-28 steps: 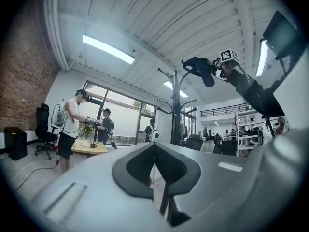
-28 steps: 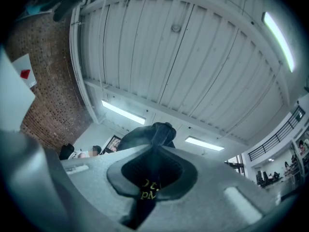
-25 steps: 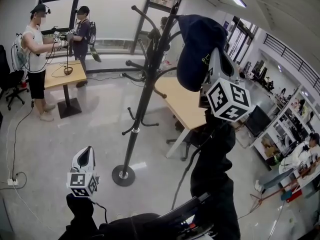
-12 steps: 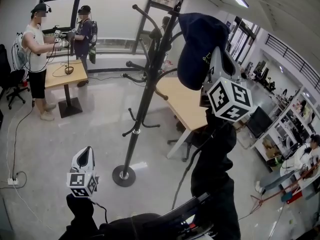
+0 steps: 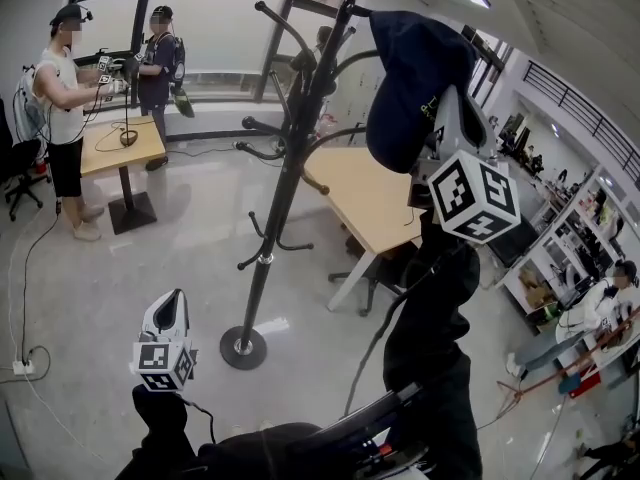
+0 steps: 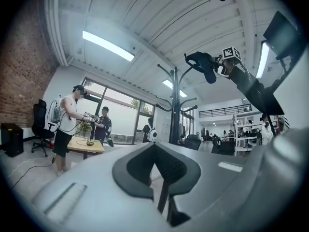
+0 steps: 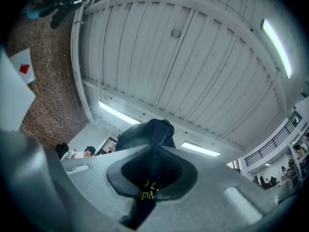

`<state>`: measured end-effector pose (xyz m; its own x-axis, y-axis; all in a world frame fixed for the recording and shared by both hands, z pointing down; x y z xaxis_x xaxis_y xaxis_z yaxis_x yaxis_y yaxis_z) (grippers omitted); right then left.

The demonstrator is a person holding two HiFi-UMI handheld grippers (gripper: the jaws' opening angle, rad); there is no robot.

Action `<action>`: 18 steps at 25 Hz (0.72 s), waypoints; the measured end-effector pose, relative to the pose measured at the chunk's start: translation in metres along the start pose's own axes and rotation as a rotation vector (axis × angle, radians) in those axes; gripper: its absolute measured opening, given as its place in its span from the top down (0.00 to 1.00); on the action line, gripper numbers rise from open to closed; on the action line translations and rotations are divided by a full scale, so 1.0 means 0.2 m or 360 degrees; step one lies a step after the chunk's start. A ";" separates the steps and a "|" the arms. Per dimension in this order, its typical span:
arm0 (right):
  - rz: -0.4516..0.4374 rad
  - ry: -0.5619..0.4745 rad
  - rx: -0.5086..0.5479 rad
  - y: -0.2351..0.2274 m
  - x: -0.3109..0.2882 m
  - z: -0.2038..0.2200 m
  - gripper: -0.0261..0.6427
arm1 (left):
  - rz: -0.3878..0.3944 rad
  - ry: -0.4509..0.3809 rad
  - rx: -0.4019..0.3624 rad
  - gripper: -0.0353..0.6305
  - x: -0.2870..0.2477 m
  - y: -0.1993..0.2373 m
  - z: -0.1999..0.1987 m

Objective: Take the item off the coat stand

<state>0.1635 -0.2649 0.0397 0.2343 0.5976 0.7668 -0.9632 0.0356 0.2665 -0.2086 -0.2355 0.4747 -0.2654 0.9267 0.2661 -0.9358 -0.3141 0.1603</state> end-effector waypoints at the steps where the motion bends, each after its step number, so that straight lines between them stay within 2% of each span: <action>1: -0.0001 -0.0005 0.0009 0.00 0.00 -0.02 0.94 | 0.0004 -0.0003 0.0002 0.94 0.00 -0.01 0.00; 18: 0.0053 0.0048 0.0095 -0.12 0.27 -0.16 0.94 | 0.0218 0.0017 0.0018 0.94 -0.06 -0.19 0.01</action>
<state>0.1958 -0.2092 0.0557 0.1971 0.6217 0.7581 -0.9606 -0.0320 0.2760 -0.1689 -0.2349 0.4666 -0.3932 0.8770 0.2762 -0.8879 -0.4402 0.1338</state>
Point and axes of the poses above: the fingertips, and each gripper's own axes: x backward along the fingers, y to its left, z out of its underside, the point moved 8 cm from there along x, backward along the fingers, and after that the axes turned 12 degrees about -y, right-handed, at the moved point
